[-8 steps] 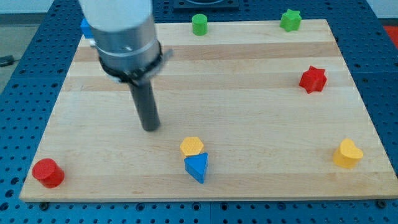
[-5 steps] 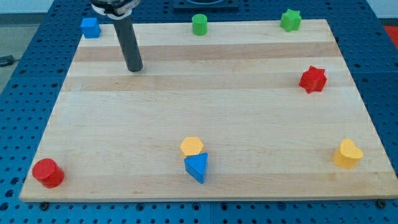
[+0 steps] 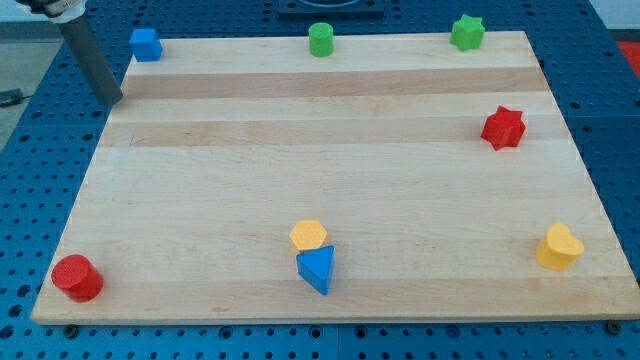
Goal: Point your arm towards top left side of board
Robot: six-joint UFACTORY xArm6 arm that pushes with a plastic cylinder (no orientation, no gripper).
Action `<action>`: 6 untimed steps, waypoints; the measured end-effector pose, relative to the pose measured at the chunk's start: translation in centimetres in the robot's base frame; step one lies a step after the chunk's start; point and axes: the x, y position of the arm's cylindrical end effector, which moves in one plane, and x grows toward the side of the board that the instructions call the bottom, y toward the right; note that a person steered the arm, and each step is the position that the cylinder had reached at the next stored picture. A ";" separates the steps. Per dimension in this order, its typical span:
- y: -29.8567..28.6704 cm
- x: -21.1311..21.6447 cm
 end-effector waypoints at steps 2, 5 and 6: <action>0.1 -1.8; 0.0 -3.6; 0.0 -5.1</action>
